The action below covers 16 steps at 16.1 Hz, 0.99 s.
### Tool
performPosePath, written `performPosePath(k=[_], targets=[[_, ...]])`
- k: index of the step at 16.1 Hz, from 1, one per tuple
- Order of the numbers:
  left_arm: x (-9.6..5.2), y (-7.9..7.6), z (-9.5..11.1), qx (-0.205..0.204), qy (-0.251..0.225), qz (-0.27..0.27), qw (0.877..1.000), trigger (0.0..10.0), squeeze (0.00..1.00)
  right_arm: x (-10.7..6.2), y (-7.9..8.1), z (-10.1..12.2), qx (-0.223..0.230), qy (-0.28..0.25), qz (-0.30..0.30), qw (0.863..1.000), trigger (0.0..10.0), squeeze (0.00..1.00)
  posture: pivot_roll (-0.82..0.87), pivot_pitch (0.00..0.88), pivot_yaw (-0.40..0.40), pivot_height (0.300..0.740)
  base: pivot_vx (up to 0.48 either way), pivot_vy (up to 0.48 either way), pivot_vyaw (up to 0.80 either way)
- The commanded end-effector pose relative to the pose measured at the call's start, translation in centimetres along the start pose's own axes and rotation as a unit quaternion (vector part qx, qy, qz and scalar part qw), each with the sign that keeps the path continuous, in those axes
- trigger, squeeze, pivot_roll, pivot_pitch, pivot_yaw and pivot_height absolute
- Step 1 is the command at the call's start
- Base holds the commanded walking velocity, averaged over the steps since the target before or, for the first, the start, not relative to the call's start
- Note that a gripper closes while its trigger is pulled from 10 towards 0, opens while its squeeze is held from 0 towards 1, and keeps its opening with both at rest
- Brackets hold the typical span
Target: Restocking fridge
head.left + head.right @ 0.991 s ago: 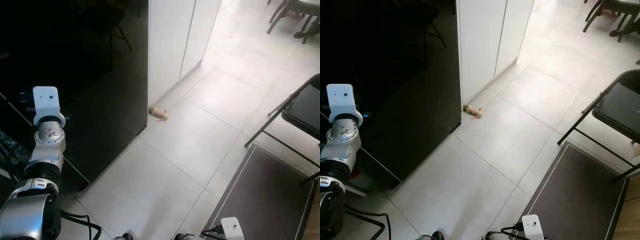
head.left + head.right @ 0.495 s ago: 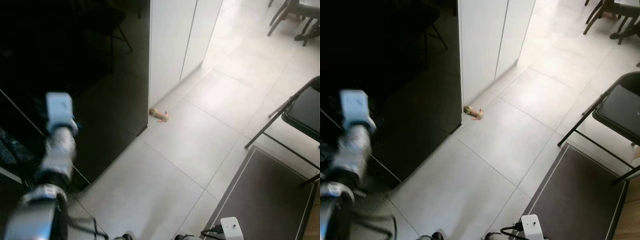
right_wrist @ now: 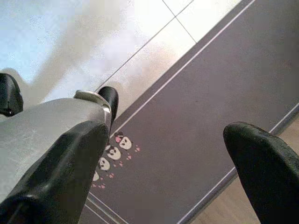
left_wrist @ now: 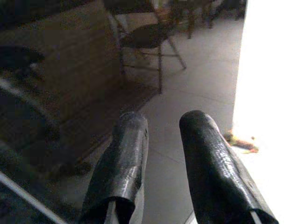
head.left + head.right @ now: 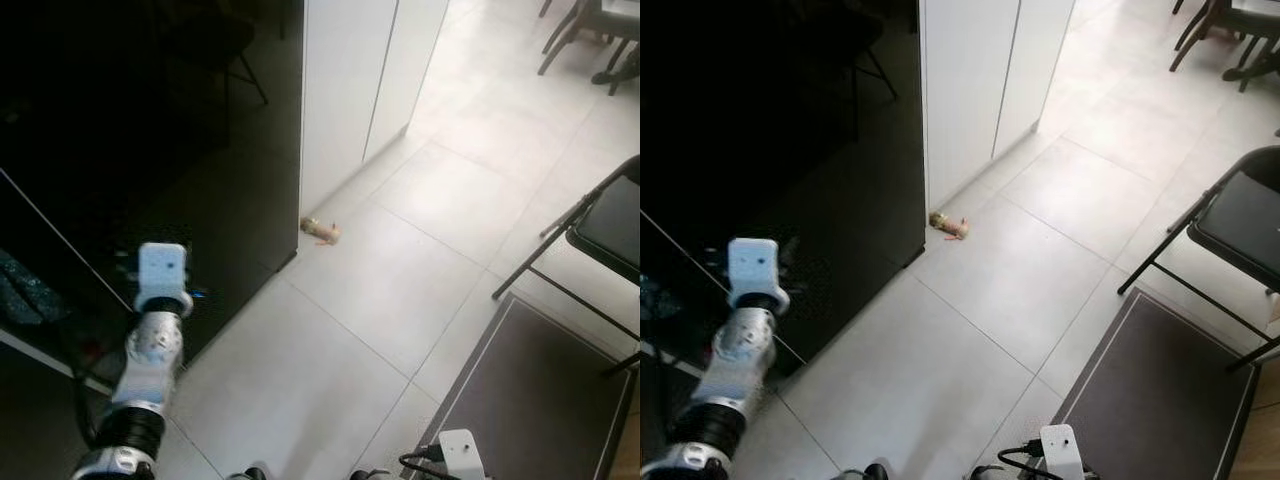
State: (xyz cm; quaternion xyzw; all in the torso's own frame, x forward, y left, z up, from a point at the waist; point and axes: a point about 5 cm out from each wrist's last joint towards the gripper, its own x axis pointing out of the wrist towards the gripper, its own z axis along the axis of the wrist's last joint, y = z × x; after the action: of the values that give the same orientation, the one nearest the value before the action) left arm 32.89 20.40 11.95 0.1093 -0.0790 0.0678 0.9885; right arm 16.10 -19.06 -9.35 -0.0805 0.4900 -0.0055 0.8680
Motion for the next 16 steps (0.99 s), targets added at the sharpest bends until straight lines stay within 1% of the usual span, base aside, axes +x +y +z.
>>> performPosePath(k=[1, 2, 6, 13, 16], targets=[[-0.1, -0.3, 0.6, 0.003, -0.015, -0.005, 1.0, 10.0, 0.0, -0.2, 0.8, -1.2, 0.003, 0.018, 0.019, 1.0, 10.0, 0.0, -0.14, 0.154, -0.025, 0.74, 0.0, 0.0, 0.0], [-0.1, -0.5, 0.8, 0.004, -0.017, -0.007, 1.0, 10.0, 0.0, -0.2, 0.8, -1.1, 0.002, 0.014, 0.019, 1.0, 10.0, 0.0, -0.14, 0.154, -0.025, 0.74, 0.0, 0.0, -0.44], [-0.3, -1.2, 1.6, 0.014, -0.027, -0.018, 0.999, 10.0, 0.0, -0.2, 0.8, -1.1, 0.0, 0.011, 0.025, 1.0, 10.0, 0.0, -0.15, 0.158, -0.027, 0.74, 0.0, 0.0, 0.8], [-0.6, -1.2, 1.7, 0.024, -0.026, -0.019, 0.999, 10.0, 0.0, -0.2, 0.8, -1.2, -0.004, 0.015, 0.028, 1.0, 10.0, 0.0, -0.15, 0.161, -0.028, 0.74, 0.0, 0.0, 0.8], [-0.6, -0.9, 1.5, 0.028, -0.023, -0.016, 0.999, 10.0, 0.0, -0.2, 0.8, -1.2, -0.006, 0.014, 0.029, 0.999, 10.0, 0.0, -0.15, 0.161, -0.028, 0.74, 0.0, 0.0, 0.74]])
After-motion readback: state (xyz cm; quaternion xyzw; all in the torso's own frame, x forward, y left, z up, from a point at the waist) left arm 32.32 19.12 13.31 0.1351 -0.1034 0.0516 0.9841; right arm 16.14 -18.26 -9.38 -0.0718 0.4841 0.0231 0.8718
